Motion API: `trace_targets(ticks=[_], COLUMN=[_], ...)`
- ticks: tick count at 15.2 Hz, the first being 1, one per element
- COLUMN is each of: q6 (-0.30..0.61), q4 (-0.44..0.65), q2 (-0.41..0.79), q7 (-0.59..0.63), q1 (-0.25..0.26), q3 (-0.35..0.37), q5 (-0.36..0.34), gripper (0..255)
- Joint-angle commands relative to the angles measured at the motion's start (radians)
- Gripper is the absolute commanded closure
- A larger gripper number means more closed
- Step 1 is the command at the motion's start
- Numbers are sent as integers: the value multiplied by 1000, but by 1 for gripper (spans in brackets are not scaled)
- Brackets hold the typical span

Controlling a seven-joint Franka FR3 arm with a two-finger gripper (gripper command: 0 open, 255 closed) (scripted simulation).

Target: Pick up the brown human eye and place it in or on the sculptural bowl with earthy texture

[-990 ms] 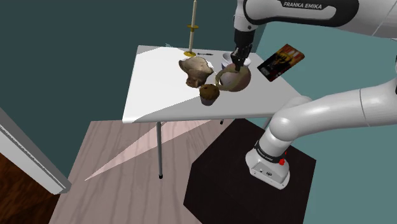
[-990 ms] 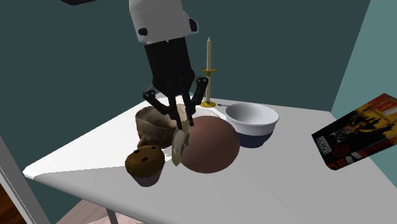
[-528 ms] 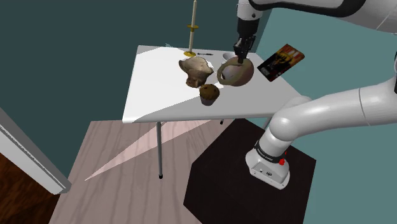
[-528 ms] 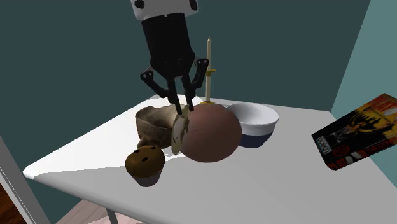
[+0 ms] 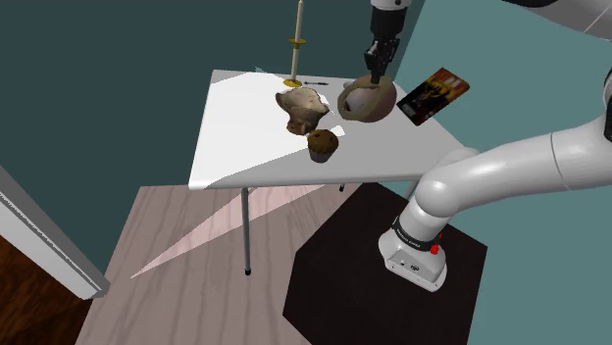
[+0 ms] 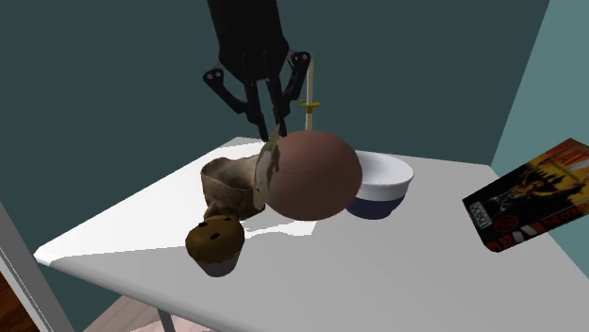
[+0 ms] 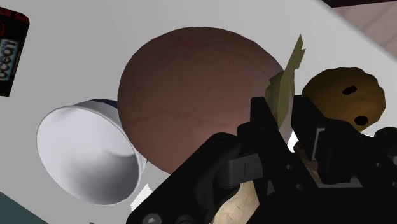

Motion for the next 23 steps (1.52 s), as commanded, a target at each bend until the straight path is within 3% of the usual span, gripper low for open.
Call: trace_targets(ticks=[1,6,14,21,23], q6=[-25,-82,-81,-139,-108], q4=[39,122,378,701,656], q2=[12,38,312,596,582], q7=[-3,-13,109,221,222], q1=[-1,-3,12,38,38], q3=[2,4,105,190,187], q5=[0,-2,40,23,26], gripper=[255,255,255,255,255])
